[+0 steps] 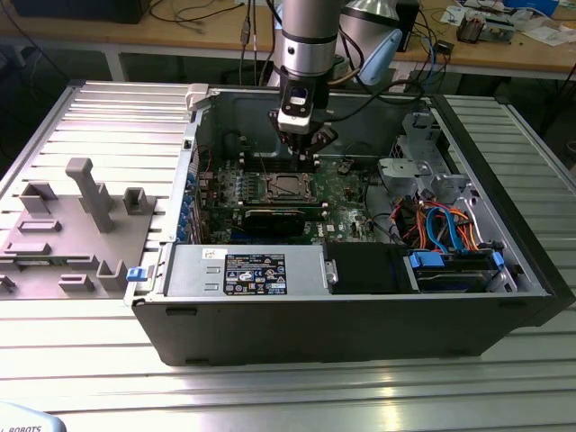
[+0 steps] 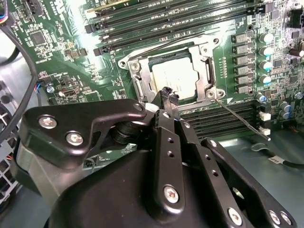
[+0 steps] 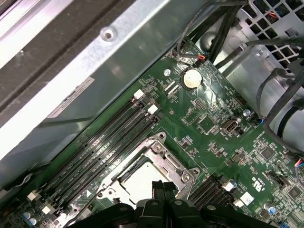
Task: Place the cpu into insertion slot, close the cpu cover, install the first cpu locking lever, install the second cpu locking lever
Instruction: 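Install the first cpu locking lever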
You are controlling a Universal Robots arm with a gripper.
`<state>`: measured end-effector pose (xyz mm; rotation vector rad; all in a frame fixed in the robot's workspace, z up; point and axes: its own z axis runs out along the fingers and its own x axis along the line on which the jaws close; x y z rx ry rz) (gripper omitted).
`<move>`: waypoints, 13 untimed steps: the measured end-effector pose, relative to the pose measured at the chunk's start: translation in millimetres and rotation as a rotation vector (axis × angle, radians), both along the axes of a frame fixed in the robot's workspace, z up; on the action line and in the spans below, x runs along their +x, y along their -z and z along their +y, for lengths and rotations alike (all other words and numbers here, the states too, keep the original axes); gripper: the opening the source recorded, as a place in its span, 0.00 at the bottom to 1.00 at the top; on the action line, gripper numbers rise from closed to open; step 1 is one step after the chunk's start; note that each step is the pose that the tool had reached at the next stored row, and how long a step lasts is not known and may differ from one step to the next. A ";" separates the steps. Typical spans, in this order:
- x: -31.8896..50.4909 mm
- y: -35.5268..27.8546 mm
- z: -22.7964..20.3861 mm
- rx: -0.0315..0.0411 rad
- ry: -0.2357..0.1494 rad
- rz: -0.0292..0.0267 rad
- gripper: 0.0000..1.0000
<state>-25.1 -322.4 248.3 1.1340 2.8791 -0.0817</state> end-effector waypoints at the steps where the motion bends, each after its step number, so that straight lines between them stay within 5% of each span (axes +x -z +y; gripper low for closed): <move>1: 0.0 0.0 0.0 0.0000 -0.006 0.0000 0.11; 13: 0.0 0.0 0.0 0.0000 -0.101 0.0000 0.11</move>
